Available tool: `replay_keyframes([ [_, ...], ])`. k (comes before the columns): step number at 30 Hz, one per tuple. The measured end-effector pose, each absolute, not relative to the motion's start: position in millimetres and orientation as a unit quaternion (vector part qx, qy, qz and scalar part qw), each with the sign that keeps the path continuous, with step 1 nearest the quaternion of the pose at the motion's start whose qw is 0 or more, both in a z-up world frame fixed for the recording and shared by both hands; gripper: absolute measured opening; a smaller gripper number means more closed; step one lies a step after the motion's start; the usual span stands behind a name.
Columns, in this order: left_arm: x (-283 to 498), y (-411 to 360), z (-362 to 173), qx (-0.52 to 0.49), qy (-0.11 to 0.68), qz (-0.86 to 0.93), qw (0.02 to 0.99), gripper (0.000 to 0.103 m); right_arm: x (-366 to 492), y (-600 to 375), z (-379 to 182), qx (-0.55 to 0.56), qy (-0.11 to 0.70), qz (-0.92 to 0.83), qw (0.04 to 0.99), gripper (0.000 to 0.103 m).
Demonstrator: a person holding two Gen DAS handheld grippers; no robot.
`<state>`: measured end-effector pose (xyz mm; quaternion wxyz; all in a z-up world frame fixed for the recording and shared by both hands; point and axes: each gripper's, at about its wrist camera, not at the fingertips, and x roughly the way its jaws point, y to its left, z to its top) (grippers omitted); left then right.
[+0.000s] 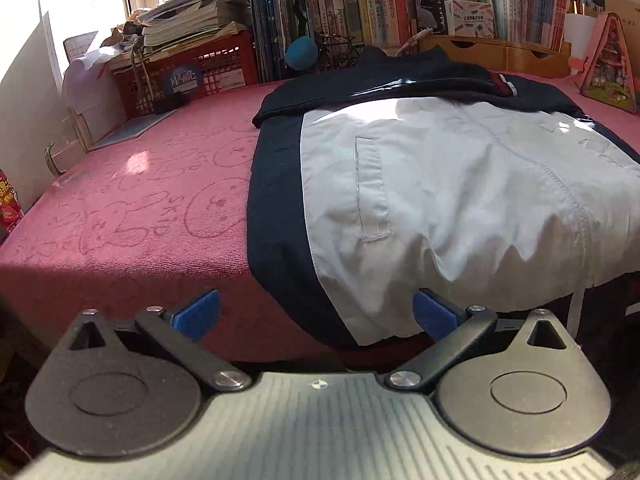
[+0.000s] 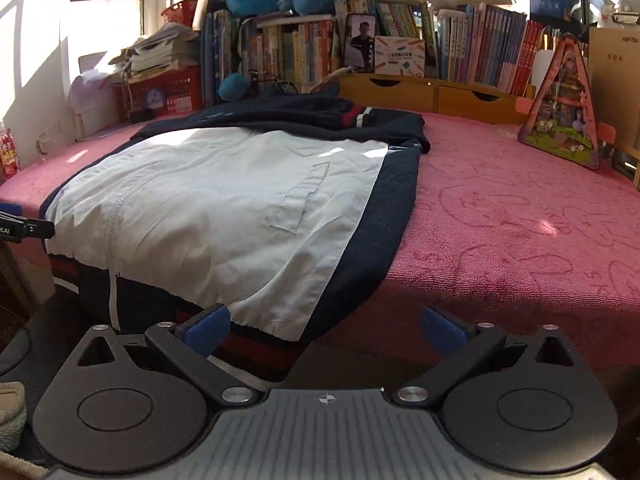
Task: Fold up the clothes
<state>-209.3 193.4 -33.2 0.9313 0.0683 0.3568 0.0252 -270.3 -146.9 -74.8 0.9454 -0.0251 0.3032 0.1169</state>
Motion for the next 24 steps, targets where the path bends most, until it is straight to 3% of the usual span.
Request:
replay_keyframes([
  [5, -210, 197, -56, 0.041, 0.392, 0.015, 0.919, 0.103, -272, -136, -89, -0.024, 0.328, 0.136, 0.934, 0.103],
  [13, -197, 201, -74, -0.044, 0.399, -0.03, 0.915, 0.103, -254, -141, -98, 0.066, 0.333, 0.177, 0.924, 0.102],
  [15, -193, 204, -74, -0.068, 0.396, -0.039, 0.915, 0.096, -246, -141, -101, 0.094, 0.357, 0.189, 0.91, 0.083],
  [16, -194, 204, -72, -0.078, 0.396, -0.053, 0.913, 0.079, -244, -140, -102, 0.101, 0.368, 0.192, 0.904, 0.055],
  [17, -196, 204, -69, -0.087, 0.397, -0.071, 0.911, 0.06, -241, -138, -102, 0.109, 0.379, 0.195, 0.898, 0.043],
  [21, -218, 200, -41, -0.087, 0.367, -0.129, 0.917, 0.056, -255, -132, -75, 0.094, 0.367, 0.223, 0.898, 0.038],
  [24, -220, 207, -17, -0.123, 0.336, -0.172, 0.918, 0.061, -268, -133, -41, 0.115, 0.331, 0.269, 0.897, 0.04],
])
